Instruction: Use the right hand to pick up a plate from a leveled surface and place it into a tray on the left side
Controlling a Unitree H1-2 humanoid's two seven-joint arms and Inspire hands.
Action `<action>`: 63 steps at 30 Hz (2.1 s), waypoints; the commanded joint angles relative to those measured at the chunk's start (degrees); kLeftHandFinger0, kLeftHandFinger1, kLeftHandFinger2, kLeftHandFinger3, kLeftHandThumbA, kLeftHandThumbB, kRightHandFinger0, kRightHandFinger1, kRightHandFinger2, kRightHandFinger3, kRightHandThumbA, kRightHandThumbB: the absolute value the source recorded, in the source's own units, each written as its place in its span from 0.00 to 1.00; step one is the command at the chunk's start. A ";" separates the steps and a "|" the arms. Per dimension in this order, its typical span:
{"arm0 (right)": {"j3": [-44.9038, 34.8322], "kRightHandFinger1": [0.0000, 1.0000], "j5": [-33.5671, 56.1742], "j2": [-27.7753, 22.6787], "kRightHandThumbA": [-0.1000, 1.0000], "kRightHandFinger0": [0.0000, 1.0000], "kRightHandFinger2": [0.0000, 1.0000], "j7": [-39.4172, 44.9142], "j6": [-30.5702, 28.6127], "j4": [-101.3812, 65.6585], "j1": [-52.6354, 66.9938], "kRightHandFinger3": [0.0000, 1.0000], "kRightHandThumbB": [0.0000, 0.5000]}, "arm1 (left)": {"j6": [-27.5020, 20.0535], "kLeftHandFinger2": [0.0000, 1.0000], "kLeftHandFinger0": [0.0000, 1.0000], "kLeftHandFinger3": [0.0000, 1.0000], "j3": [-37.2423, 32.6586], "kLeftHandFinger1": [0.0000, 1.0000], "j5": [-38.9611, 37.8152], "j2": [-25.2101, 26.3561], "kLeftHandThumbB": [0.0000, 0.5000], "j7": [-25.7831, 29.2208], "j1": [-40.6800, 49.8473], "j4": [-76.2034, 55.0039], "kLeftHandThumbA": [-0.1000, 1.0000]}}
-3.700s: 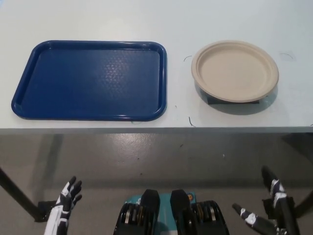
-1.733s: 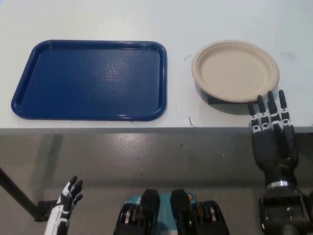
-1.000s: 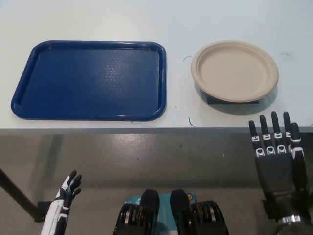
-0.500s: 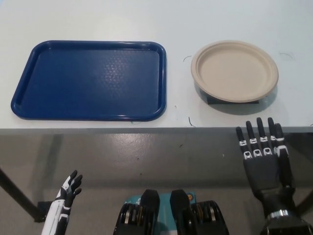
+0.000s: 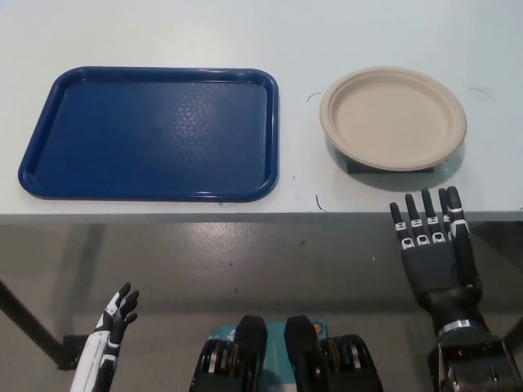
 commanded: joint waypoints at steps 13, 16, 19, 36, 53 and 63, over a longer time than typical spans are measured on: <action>-3.25 1.00 -0.59 2.83 1.00 1.00 1.00 1.49 -1.72 5.61 -5.31 1.00 0.85 | -1.53 1.00 1.00 1.00 -0.29 1.00 0.24 0.83 0.24 -0.30 -0.46 -0.62 1.00; -3.71 1.00 -0.17 2.79 1.00 1.00 1.00 1.16 -1.57 5.16 -6.13 1.00 0.85 | -1.63 1.00 1.00 1.00 -0.28 1.00 0.20 0.77 0.22 -0.24 -0.30 -0.60 1.00; -3.94 1.00 -0.01 2.45 1.00 1.00 1.00 2.46 -1.60 4.94 -6.83 1.00 0.87 | -1.84 1.00 1.00 1.00 -0.39 1.00 0.53 0.87 0.21 -0.23 -0.20 -0.37 1.00; -5.49 1.00 0.39 2.23 1.00 1.00 1.00 1.68 -0.51 7.32 -10.00 1.00 0.81 | -2.32 1.00 1.00 1.00 -0.71 1.00 0.74 1.04 0.25 -0.24 0.01 -0.08 1.00; -7.30 1.00 -1.01 1.71 1.00 1.00 1.00 4.09 -0.71 15.36 -13.30 1.00 0.74 | -2.49 1.00 1.00 1.00 -0.97 1.00 1.00 1.24 0.27 -0.21 0.07 -0.11 1.00; -8.70 1.00 -0.68 2.29 1.00 1.00 1.00 3.58 -0.58 15.18 -16.10 1.00 0.73 | -2.14 1.00 1.00 1.00 -1.14 1.00 0.98 1.38 0.26 -0.19 0.16 -0.56 1.00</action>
